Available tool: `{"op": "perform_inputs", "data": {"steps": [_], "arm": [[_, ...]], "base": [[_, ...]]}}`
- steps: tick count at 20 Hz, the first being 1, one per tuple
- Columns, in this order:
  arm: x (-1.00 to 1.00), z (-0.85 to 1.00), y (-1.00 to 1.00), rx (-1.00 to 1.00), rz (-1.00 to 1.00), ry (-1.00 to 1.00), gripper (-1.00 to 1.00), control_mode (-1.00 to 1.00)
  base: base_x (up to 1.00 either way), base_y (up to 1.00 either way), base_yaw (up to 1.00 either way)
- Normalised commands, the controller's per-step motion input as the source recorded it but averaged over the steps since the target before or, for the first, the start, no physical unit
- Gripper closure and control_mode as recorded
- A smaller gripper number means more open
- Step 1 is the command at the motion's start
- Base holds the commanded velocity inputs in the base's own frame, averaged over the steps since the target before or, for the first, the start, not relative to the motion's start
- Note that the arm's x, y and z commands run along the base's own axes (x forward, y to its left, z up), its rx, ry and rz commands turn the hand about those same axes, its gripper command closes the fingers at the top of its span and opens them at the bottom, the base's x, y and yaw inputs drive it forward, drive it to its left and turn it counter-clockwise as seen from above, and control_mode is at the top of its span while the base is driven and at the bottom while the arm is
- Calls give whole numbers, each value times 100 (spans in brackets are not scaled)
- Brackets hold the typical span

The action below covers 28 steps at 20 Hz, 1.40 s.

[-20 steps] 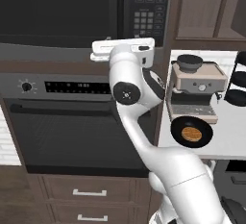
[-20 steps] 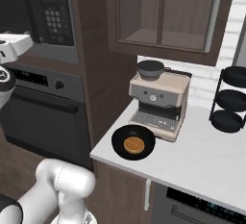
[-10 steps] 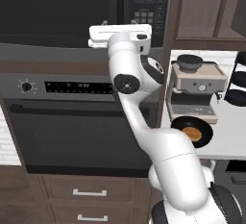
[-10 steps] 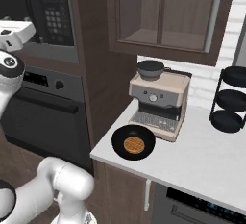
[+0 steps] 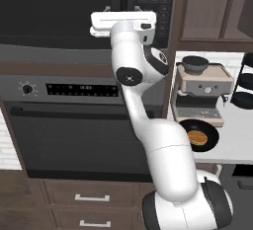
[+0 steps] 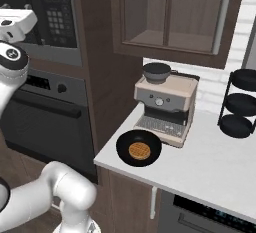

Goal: Open the microwave, place the bowl with waffle inside the microwave, then close the microwave door and turn it on.

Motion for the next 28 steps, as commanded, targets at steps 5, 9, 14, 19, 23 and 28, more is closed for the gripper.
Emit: {"op": "perform_inputs", "data": {"steps": [5,9,14,19,23,28], "arm": [[-2,14,0,0,-7,3,-100,-100],[-19,9,-6,2,-6,6,-100,-100],[-1,0,-5,1,-1,10,-100,-100],[0,0,-26,5,0,5,-100,-100],[2,0,-11,4,0,4,-100,-100],[17,-3,23,1,0,1,-100,-100]], "base": [[0,0,0],[0,0,0],[0,0,0],[0,0,0],[0,0,0],[0,0,0]]}}
